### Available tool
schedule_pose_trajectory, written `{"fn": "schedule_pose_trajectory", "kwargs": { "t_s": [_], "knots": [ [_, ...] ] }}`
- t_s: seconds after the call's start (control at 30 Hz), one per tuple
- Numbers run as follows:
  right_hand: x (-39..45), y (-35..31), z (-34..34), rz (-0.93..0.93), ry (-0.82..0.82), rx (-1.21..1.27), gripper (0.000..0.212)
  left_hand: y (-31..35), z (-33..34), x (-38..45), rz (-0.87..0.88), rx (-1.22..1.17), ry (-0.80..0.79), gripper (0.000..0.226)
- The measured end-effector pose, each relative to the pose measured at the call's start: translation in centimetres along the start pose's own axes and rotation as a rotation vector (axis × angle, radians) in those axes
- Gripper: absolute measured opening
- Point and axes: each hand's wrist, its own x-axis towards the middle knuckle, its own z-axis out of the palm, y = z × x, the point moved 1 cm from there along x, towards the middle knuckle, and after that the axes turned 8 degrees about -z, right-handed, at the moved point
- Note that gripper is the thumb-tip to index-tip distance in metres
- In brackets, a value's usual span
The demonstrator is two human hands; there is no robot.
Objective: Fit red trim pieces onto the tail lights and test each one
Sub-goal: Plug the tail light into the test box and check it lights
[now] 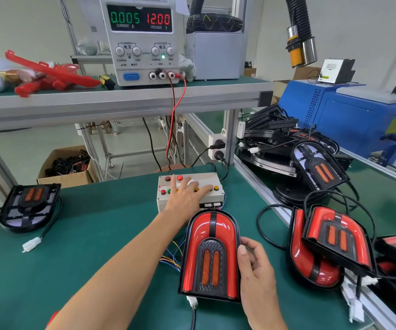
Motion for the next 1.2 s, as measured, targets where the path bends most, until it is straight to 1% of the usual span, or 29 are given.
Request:
{"fn": "schedule_pose_trajectory", "kwargs": {
  "t_s": [0.1, 0.23, 0.4, 0.53, 0.63, 0.8, 0.87, 0.93, 0.97, 1.0, 1.07, 1.13, 1.2],
  "knots": [
    [0.0, 0.0, 0.0, 0.015, -0.001, -0.012, 0.023, 0.4, 0.0, 0.2, -0.012, -0.014, -0.012, 0.058],
    [-0.1, -0.2, 0.0, 0.022, 0.003, -0.012, 0.022, 0.7, -0.2, 0.5, -0.034, -0.038, -0.02, 0.055],
    [-0.1, -0.3, 0.0, 0.021, -0.01, -0.016, 0.02, 0.2, -0.1, 0.4, -0.006, -0.06, -0.024, 0.055],
    [-0.1, -0.4, 0.1, 0.011, -0.009, 0.009, 0.013, 0.1, 0.1, 0.5, -0.01, -0.07, -0.026, 0.054],
    [0.0, -0.3, 0.0, 0.003, -0.015, 0.014, 0.019, 0.2, 0.0, 0.8, -0.017, -0.07, -0.024, 0.056],
    [-0.1, 0.0, 0.0, -0.008, 0.003, 0.02, 0.013, 0.0, -0.1, 0.6, -0.016, -0.067, -0.065, 0.06],
    [-0.1, 0.0, 0.0, -0.001, 0.01, 0.018, 0.016, -0.2, -0.2, 0.2, -0.005, -0.091, -0.087, 0.061],
    [0.0, 0.1, 0.0, -0.001, 0.023, 0.022, 0.021, -0.5, -0.3, -0.6, 0.016, -0.161, -0.056, 0.065],
    [0.0, 0.2, -0.1, 0.001, 0.042, 0.031, 0.02, -0.8, -0.6, -1.3, 0.017, -0.227, 0.004, 0.066],
    [0.1, 0.2, -0.2, 0.006, 0.065, 0.044, 0.018, -1.2, -0.8, -2.1, 0.014, -0.311, 0.086, 0.064],
    [0.2, 0.4, -0.3, 0.027, 0.098, 0.074, 0.015, -1.9, -1.5, -3.9, 0.021, -0.475, 0.198, 0.048],
    [0.3, 0.5, -0.3, 0.039, 0.115, 0.1, 0.014, -2.7, -2.2, -5.9, 0.0, -0.613, 0.187, 0.029],
    [0.1, 0.3, -0.4, 0.047, 0.137, 0.117, 0.014, -3.2, -2.9, -8.1, -0.035, -0.65, 0.109, 0.02]
  ]
}}
